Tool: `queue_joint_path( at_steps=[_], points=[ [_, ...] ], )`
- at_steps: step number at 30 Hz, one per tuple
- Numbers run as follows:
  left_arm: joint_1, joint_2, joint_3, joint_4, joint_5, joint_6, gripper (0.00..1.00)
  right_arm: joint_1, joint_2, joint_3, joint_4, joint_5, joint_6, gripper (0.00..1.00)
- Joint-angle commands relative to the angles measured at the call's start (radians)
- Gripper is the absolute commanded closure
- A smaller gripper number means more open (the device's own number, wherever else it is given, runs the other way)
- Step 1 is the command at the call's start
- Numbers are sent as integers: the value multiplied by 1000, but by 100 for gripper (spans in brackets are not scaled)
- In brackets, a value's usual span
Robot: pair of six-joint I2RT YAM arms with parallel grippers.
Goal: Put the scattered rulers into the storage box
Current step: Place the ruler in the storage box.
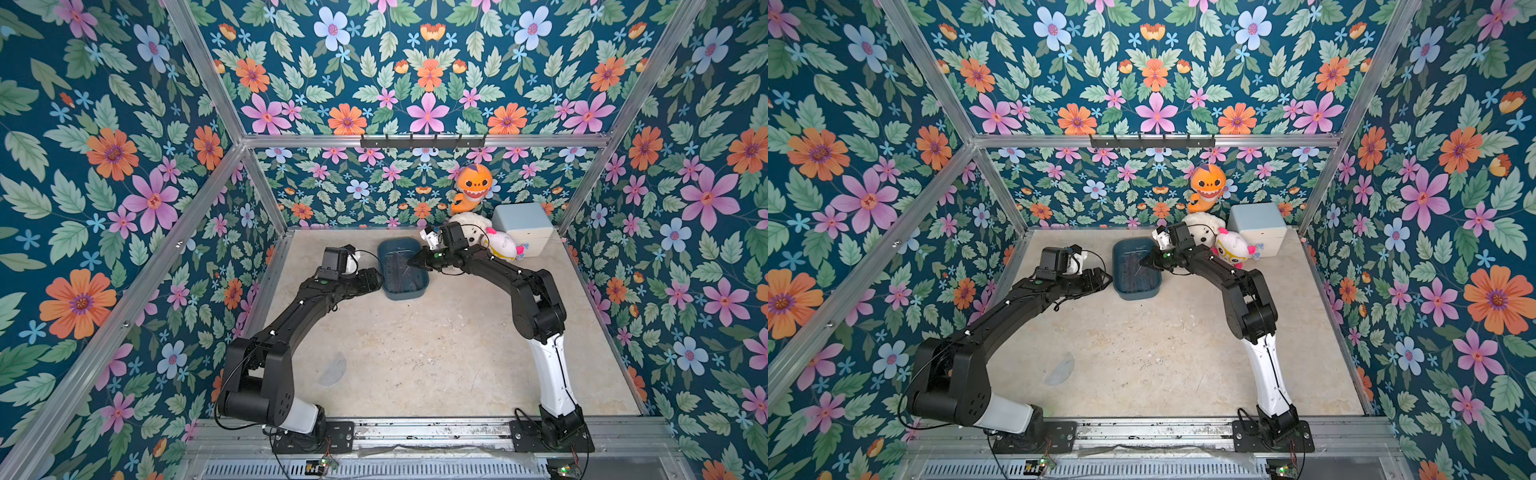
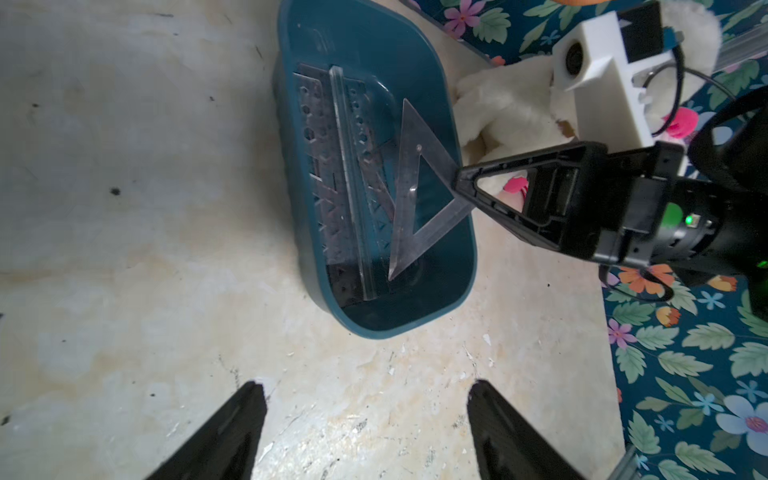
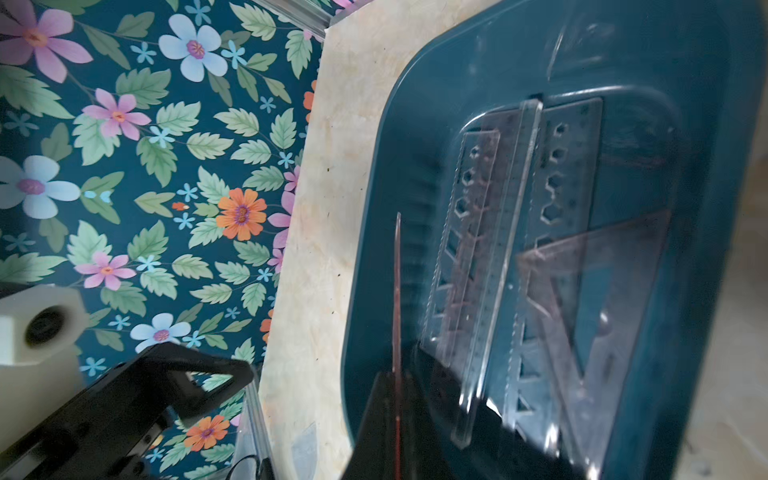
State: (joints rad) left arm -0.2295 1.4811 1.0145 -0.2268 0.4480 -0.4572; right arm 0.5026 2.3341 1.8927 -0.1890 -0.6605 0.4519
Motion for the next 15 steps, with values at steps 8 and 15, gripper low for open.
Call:
queue_joint_path(
  at_steps=[8, 15],
  points=[
    [50, 56, 7, 22, 52, 26, 20, 36, 206, 262, -174, -4, -47, 100],
    [54, 61, 9, 26, 67, 24, 20, 42, 214, 296, -215, 14, -65, 83]
  ],
)
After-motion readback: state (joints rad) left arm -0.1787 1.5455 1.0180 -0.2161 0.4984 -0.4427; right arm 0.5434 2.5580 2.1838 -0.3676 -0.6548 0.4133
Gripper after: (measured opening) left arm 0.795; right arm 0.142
